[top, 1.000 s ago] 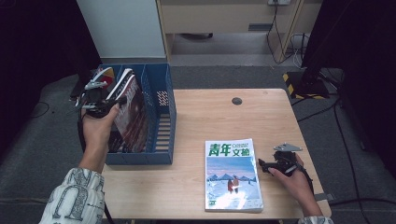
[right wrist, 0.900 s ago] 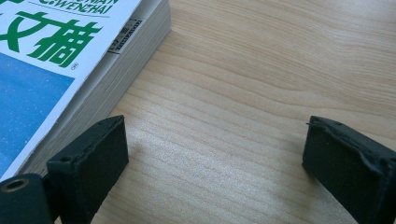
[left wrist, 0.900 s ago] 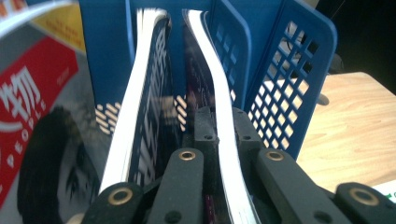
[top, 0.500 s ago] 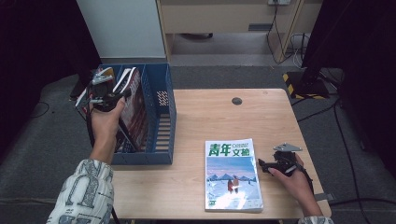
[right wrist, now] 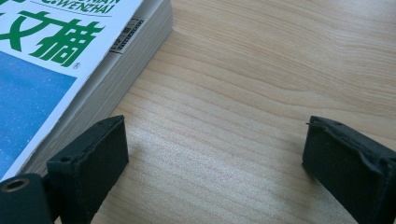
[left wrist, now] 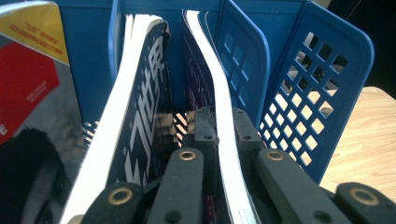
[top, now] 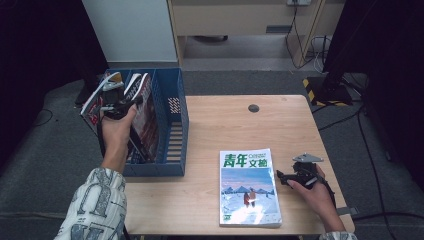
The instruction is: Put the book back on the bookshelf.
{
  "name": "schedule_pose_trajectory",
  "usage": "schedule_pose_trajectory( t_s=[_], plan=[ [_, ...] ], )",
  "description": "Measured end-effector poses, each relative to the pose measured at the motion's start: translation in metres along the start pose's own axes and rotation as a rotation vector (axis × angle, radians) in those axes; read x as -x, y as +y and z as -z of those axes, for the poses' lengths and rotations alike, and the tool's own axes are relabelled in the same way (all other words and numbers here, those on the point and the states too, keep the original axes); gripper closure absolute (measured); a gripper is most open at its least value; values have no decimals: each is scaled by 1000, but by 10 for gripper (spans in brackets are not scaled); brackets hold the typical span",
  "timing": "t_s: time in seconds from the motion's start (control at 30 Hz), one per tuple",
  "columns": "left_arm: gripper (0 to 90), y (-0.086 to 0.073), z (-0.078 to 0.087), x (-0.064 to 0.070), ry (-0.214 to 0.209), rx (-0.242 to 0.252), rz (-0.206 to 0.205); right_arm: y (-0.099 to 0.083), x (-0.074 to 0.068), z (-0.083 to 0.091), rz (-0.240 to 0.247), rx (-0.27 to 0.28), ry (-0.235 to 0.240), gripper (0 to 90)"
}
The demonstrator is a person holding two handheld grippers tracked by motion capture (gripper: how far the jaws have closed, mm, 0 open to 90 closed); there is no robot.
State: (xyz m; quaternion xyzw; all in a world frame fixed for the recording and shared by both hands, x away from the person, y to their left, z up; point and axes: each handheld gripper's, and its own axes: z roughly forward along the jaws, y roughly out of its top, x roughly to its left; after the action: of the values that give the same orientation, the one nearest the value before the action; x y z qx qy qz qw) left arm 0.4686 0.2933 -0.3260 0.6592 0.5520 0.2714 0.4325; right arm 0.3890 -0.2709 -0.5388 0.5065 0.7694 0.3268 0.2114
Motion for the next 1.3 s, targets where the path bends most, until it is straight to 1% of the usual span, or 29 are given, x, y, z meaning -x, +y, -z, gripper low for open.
schedule_pose_trajectory(
  t_s=[0.17,0.33,0.47,0.63,0.73,0.77,0.83,0.9,1.13,1.3],
  plan=[
    [835,-1,0,-2,7,-2,4,0,0,0,0,0,0,71],
    [831,-1,0,-6,-3,-4,1,0,0,0,0,0,0,72],
    [823,-1,1,-8,-4,-4,0,0,0,0,1,-2,1,72],
    [798,-1,2,-8,-7,-1,3,0,0,0,4,-1,3,72],
    [757,1,7,-6,-7,22,8,0,0,0,4,-1,3,72],
    [743,1,7,-6,-7,22,8,0,0,0,4,-1,3,72],
    [705,4,12,-5,-8,31,-1,0,-1,0,3,-2,5,72],
    [696,5,16,-6,-14,39,0,0,-1,0,6,1,4,72],
    [647,9,29,-9,-15,76,3,0,-1,0,4,1,3,73],
    [626,15,41,-6,-24,104,-12,0,-2,0,7,2,1,73]
  ],
)
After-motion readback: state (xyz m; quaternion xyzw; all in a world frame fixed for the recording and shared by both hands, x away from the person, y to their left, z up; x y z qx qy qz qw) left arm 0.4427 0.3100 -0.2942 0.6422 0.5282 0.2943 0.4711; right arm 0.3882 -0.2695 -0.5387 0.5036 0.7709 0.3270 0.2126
